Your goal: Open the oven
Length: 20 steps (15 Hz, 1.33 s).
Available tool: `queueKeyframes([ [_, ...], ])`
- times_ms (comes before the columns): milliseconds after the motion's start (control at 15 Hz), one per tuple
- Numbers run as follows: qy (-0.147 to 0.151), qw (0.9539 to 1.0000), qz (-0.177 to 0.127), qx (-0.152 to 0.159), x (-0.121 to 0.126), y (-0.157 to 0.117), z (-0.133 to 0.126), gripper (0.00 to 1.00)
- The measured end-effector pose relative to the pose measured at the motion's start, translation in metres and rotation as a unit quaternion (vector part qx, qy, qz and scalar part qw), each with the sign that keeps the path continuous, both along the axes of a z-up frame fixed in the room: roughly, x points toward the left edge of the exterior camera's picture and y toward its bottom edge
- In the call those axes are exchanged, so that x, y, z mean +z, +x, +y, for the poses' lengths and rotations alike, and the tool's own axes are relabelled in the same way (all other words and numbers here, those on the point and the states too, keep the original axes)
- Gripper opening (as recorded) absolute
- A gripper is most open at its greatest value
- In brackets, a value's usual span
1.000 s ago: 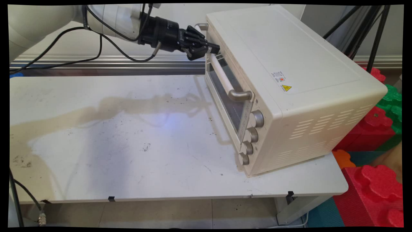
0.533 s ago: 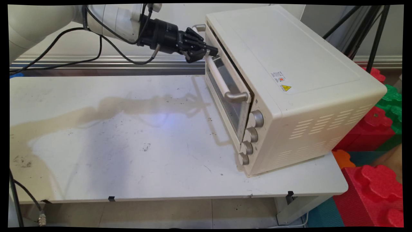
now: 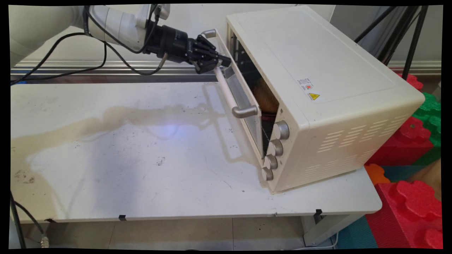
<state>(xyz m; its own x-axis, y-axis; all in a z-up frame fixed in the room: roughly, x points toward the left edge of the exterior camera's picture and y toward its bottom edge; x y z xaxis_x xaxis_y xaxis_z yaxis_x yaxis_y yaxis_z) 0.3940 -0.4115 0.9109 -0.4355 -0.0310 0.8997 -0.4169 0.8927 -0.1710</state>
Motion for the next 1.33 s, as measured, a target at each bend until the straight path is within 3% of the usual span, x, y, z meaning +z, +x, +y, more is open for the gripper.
queueKeyframes([
  [1333,0.022,0.9974,-0.066,-0.017,-0.046,0.068,0.040,0.00],
])
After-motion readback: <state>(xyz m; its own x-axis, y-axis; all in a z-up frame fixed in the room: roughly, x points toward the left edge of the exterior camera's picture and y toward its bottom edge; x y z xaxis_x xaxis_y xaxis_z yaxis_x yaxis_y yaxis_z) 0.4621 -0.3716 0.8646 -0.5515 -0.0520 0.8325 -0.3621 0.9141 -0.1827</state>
